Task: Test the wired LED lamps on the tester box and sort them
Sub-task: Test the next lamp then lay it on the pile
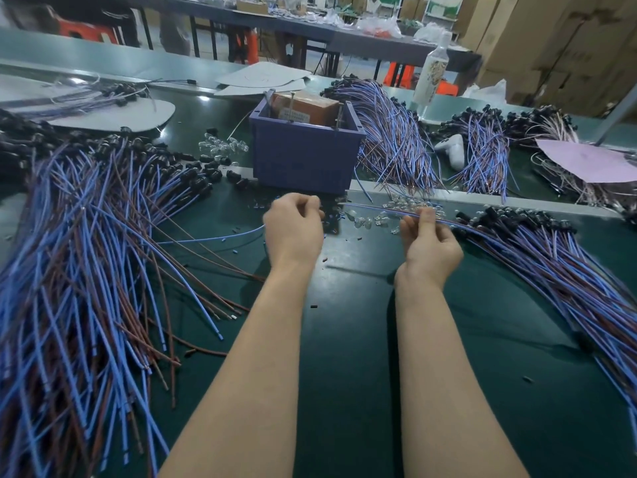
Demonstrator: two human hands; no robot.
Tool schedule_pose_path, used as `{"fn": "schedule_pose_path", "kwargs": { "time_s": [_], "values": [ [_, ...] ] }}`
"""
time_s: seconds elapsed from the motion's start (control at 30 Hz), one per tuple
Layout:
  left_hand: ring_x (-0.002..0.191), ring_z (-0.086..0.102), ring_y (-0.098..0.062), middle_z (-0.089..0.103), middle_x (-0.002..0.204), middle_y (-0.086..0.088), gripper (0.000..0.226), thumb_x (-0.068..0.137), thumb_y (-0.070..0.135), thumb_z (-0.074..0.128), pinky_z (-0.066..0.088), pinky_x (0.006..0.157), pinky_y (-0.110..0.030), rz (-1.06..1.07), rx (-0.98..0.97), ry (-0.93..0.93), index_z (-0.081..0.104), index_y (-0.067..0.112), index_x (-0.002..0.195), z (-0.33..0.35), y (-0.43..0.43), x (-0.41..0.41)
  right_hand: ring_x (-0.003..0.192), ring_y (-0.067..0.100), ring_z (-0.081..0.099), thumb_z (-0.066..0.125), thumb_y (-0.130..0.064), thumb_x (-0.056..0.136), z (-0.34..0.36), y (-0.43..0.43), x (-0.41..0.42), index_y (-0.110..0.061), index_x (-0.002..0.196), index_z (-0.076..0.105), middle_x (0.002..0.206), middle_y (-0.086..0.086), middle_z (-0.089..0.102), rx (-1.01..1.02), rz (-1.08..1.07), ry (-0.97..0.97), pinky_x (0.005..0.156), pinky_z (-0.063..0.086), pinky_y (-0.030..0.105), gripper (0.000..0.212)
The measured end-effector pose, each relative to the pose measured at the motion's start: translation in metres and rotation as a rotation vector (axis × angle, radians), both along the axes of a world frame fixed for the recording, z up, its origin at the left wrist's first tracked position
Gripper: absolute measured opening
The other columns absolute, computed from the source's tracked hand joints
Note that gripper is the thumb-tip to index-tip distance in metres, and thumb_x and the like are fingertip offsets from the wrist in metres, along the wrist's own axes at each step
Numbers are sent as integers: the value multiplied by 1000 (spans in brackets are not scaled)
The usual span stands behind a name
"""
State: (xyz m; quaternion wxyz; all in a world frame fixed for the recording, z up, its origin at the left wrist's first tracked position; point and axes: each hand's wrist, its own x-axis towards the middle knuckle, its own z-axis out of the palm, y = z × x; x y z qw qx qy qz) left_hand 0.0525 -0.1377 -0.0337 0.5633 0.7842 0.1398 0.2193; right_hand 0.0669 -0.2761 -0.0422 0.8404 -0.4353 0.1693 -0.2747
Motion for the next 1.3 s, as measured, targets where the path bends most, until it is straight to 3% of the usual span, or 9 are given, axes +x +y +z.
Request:
{"fn": "schedule_pose_path", "kwargs": {
  "time_s": [0.1, 0.27, 0.43, 0.57, 0.73, 0.87, 0.97, 1.03, 1.3],
  "values": [
    [69, 55, -4, 66, 86, 0, 14, 95, 13, 52, 40, 69, -12, 157, -73, -55, 65, 12, 91, 2, 14, -1, 42, 1, 58, 59, -7, 91, 2, -9, 1, -7, 66, 55, 41, -10, 57, 126, -27, 6, 49, 49, 11, 26],
    [127, 36, -26, 35, 144, -12, 41, 87, 5, 52, 27, 105, -22, 16, 103, -34, 58, 17, 125, 4, -3, -2, 48, 8, 64, 61, -4, 90, 5, 11, -1, -4, 69, 56, 49, -4, 64, 276, 140, 28, 55, 56, 17, 21],
    [103, 63, -22, 70, 106, -8, 24, 92, 23, 58, 46, 94, -29, -419, 89, -1, 68, 7, 107, 2, -26, -2, 56, 16, 65, 57, -6, 91, 7, 30, -3, -2, 78, 57, 62, 7, 66, 391, 362, 37, 62, 56, 24, 14],
    [91, 64, -27, 70, 93, -10, 17, 95, 13, 52, 50, 87, -37, -252, 24, -111, 67, 5, 93, 3, -28, -2, 65, 17, 57, 56, -17, 94, 5, 46, -9, -7, 77, 60, 74, 8, 63, 19, 459, 129, 63, 48, 24, 21],
    [75, 59, -19, 59, 72, 7, 15, 94, 12, 49, 44, 72, -25, -80, -90, -168, 58, 13, 82, 4, -21, 1, 65, 19, 56, 50, -34, 97, 12, 54, -22, -8, 81, 66, 73, 9, 63, -278, 690, 215, 61, 44, 28, 34],
    [61, 56, -9, 59, 68, 8, 22, 95, 11, 45, 49, 70, -32, 94, -433, -147, 50, 19, 74, 3, -9, 5, 47, 9, 43, 52, -28, 96, 16, 54, -28, -7, 76, 66, 54, -4, 51, -654, 638, -20, 45, 36, 21, 32],
    [76, 60, -20, 64, 74, 3, 21, 96, 11, 43, 52, 84, -45, 131, -524, -133, 49, 19, 77, 1, -6, 6, 72, 14, 59, 53, -20, 95, 12, 54, -26, -11, 86, 67, 74, -4, 65, -1059, 235, -136, 70, 49, 31, 19],
    [76, 60, -20, 63, 75, 2, 21, 97, 11, 43, 52, 87, -47, 118, -530, -154, 48, 19, 78, 1, -9, 6, 97, 21, 59, 51, -17, 95, 7, 54, -24, -9, 106, 67, 101, 4, 67, -1251, 207, -70, 88, 44, 32, 20],
    [90, 64, -25, 66, 87, -6, 6, 92, 14, 56, 51, 88, -38, -38, -272, -67, 61, 13, 89, -9, -14, 7, 78, 16, 59, 54, -16, 93, -7, 56, -17, -9, 90, 69, 79, 0, 66, -1062, 391, 110, 69, 41, 24, 17]
  ]
}}
